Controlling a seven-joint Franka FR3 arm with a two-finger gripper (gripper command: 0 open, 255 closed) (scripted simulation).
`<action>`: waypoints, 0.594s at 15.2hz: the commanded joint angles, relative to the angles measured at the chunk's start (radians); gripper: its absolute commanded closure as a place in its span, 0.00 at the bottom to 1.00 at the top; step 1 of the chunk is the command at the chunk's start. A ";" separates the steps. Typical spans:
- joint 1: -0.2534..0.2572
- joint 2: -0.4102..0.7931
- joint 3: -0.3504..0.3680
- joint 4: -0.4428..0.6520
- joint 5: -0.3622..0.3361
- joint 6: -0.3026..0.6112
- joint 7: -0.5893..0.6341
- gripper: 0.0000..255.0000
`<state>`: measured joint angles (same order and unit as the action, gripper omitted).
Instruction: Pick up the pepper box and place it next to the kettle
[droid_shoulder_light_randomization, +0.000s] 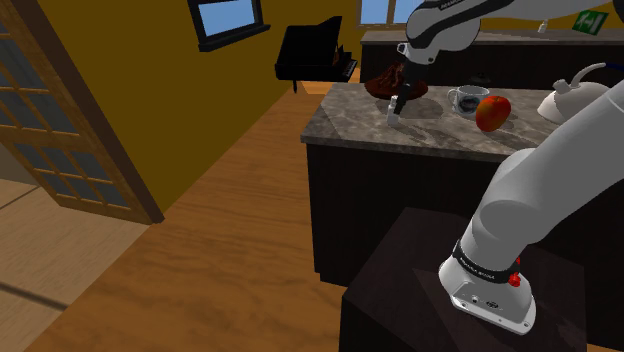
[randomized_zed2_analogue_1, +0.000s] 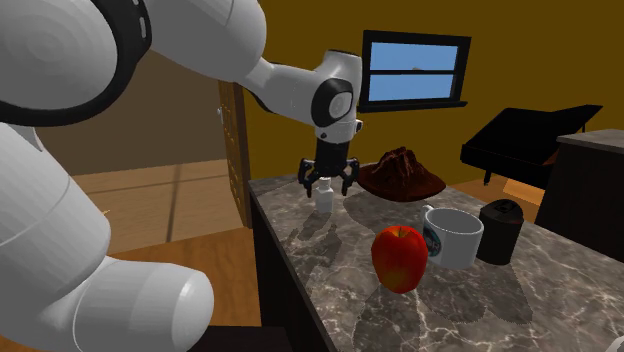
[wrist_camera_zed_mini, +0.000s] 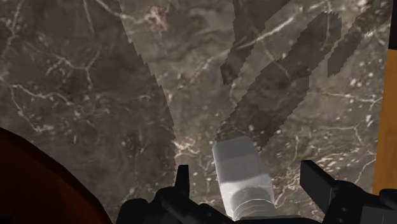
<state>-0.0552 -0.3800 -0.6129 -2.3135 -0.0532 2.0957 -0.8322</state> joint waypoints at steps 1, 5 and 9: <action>0.001 0.001 0.000 -0.005 0.000 0.006 0.001 0.00; 0.001 0.001 0.000 -0.004 0.000 0.006 0.001 0.00; 0.001 0.001 0.000 -0.004 0.000 0.005 0.001 1.00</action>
<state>-0.0547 -0.3793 -0.6126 -2.3177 -0.0528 2.1013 -0.8314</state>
